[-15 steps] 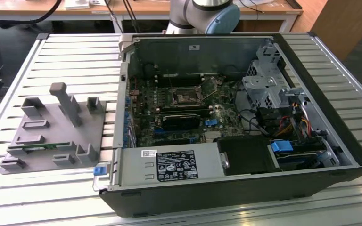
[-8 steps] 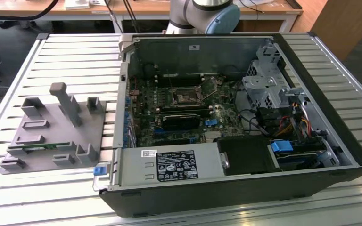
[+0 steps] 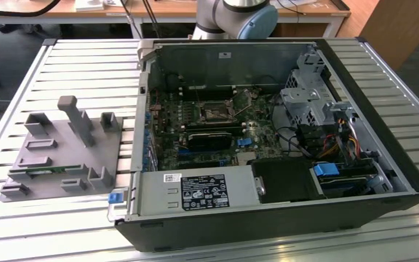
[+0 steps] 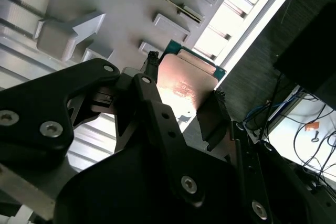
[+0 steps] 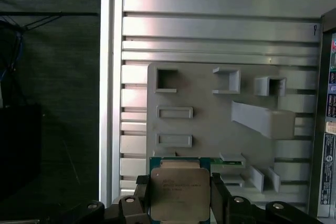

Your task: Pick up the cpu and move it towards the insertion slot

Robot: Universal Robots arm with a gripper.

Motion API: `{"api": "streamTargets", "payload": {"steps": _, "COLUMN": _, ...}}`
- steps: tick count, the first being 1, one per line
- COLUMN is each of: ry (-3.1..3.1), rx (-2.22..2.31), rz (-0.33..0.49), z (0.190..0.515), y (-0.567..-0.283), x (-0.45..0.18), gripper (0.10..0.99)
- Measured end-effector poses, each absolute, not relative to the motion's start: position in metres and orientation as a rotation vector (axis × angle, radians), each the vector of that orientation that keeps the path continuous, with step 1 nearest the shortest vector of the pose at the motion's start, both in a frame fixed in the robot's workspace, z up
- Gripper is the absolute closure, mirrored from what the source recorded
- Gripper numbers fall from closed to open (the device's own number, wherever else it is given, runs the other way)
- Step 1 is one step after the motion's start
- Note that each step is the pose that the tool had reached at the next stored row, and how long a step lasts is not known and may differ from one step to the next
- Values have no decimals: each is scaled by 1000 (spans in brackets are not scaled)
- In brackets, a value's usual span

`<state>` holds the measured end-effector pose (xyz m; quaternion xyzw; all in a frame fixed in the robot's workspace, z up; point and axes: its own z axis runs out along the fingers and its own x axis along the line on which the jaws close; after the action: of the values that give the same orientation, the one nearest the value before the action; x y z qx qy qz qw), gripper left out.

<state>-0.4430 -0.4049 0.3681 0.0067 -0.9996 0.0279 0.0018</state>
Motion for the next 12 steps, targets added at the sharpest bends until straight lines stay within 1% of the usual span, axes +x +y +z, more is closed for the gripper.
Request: {"api": "streamTargets", "payload": {"steps": 12, "ry": -3136, "rx": 21, "rz": 90, "z": 380, "y": -404, "x": -443, "gripper": 541}}
